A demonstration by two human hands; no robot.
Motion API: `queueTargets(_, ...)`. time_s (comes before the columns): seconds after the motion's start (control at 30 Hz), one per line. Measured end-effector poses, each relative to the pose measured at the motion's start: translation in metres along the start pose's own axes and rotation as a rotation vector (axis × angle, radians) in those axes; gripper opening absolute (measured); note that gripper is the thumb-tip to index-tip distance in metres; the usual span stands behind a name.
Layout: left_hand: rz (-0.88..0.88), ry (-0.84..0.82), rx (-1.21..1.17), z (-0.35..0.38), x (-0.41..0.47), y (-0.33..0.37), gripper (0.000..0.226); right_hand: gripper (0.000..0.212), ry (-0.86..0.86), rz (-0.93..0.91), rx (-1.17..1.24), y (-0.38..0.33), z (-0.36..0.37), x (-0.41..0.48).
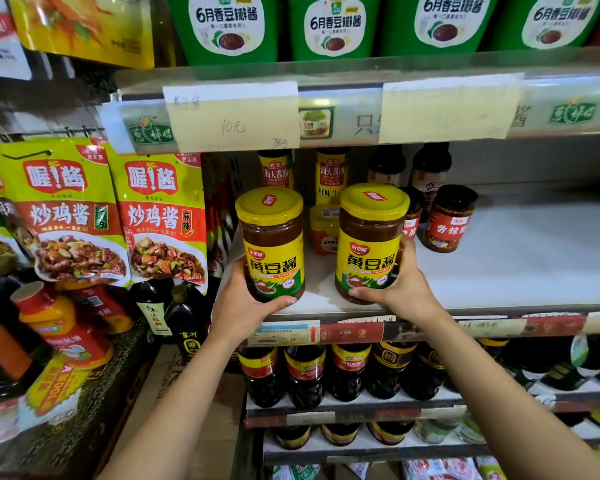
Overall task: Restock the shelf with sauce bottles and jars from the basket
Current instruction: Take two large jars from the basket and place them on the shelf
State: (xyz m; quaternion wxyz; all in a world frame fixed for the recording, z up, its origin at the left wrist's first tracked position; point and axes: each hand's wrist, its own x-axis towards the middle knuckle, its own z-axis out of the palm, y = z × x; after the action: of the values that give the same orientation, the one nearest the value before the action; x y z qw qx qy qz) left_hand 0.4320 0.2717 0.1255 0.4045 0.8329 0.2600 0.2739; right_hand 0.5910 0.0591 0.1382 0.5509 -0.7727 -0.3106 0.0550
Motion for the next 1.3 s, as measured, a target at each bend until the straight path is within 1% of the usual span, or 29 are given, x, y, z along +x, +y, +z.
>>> queueTargets(0.2,-0.016,0.001,0.008,-0.001,-0.001,0.001,0.096,0.104,-0.049,0.004,0.021,0.0,0.0,0.0)
queueTargets(0.57,-0.01,0.007,0.023,-0.001,-0.002,0.003,0.094,0.099,-0.075,0.004,0.013,-0.001,-0.001,0.0)
queueTargets(0.83,0.018,0.038,0.049,0.001,-0.001,0.002,0.095,0.103,-0.12,0.026,0.013,-0.004,0.0,-0.001)
queueTargets(0.97,0.037,0.037,0.092,0.0,-0.004,0.002,0.093,0.101,-0.087,0.002,0.016,-0.008,0.001,-0.004)
queueTargets(1.07,0.057,0.007,0.11,0.0,-0.007,0.004,0.09,0.102,-0.057,-0.03,0.0,-0.013,0.001,-0.009)
queueTargets(1.17,0.037,-0.048,0.05,-0.004,-0.01,0.009,0.089,0.106,-0.005,-0.053,0.045,-0.019,-0.001,-0.019)
queueTargets(1.3,0.006,0.012,-0.085,-0.006,-0.031,0.012,0.071,0.095,0.055,-0.05,0.004,-0.015,-0.009,-0.04)
